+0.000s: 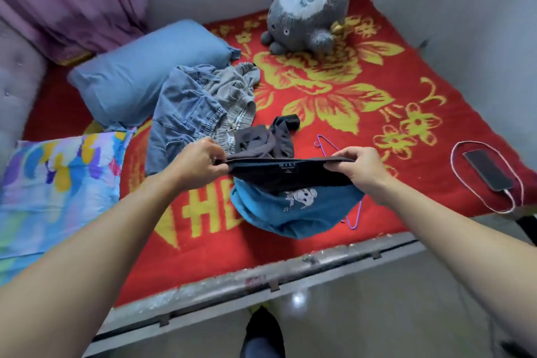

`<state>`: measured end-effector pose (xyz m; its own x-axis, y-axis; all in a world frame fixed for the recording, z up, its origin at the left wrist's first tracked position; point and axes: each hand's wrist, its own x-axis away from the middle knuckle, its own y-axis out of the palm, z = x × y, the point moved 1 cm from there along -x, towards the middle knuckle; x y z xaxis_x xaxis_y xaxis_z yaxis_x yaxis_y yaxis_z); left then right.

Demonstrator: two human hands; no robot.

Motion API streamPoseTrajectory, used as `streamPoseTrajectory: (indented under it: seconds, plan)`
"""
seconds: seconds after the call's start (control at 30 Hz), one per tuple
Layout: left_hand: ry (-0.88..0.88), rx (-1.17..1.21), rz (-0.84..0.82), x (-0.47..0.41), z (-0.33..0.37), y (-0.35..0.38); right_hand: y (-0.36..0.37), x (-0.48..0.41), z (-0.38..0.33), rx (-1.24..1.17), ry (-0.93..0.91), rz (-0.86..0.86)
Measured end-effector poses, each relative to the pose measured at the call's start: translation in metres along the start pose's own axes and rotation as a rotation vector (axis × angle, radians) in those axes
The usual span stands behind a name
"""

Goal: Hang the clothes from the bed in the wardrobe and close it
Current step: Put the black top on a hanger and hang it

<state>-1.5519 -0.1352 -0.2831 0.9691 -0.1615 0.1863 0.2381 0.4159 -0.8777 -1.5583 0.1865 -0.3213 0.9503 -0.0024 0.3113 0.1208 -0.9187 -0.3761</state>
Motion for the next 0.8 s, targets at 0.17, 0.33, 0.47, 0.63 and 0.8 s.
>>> streamPoseTrajectory:
  seconds: [0.17,0.33,0.47,0.63,0.8]
  plan:
    - [-0.087,0.156,0.255,0.082,0.057,-0.051,-0.064,0.065,-0.068,0.018,-0.148,-0.075]
    - [-0.108,0.268,0.439,0.154,0.105,-0.107,-0.103,0.124,-0.138,0.018,-0.316,-0.150]
    - [-0.105,0.445,0.513,0.193,0.125,-0.140,-0.121,0.163,-0.184,0.078,-0.422,-0.195]
    - [-0.111,0.632,0.615,0.216,0.134,-0.152,-0.142,0.187,-0.223,0.149,-0.492,-0.171]
    - [-0.090,0.561,0.615,0.204,0.109,-0.136,-0.135,0.163,-0.217,0.341,-0.383,-0.269]
